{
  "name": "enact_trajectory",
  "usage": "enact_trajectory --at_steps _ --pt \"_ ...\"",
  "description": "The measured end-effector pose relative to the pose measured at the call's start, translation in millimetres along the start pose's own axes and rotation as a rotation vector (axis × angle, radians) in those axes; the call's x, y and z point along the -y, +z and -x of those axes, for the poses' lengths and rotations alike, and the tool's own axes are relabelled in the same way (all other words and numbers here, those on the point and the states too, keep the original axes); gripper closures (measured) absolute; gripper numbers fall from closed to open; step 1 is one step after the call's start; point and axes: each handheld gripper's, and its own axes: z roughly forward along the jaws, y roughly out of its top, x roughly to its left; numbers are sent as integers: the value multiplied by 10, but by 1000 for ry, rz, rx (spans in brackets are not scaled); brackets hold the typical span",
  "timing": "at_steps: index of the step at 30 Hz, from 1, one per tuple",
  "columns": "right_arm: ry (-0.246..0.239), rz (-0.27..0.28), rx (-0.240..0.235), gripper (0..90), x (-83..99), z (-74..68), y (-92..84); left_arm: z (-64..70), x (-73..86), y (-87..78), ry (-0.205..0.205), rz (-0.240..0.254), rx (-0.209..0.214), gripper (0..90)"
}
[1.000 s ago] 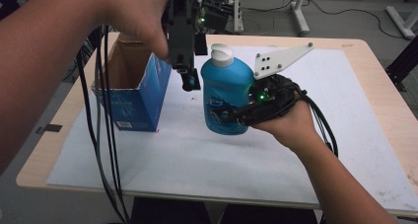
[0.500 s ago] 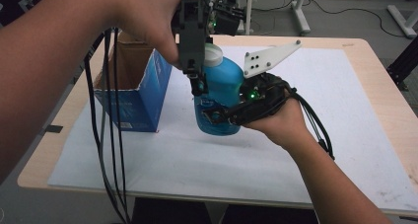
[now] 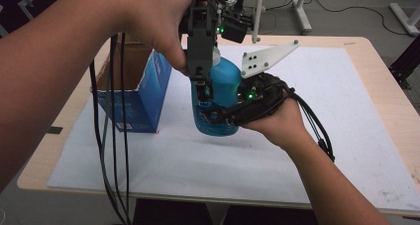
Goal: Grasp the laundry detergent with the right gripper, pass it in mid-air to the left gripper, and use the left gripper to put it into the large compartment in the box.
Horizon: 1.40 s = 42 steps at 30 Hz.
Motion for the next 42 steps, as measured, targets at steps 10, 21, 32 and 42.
enact_trajectory --at_steps 10,21,32,42 --pt "2 5 1 463 6 1 11 13 -39 30 -4 -10 -4 31" --pt "5 10 4 463 16 2 16 27 -62 37 1 -27 -17 118" --pt "7 15 2 464 19 -2 15 28 -96 50 7 -46 -8 207" --pt "8 17 2 463 20 2 8 29 -110 66 2 -53 -9 247"
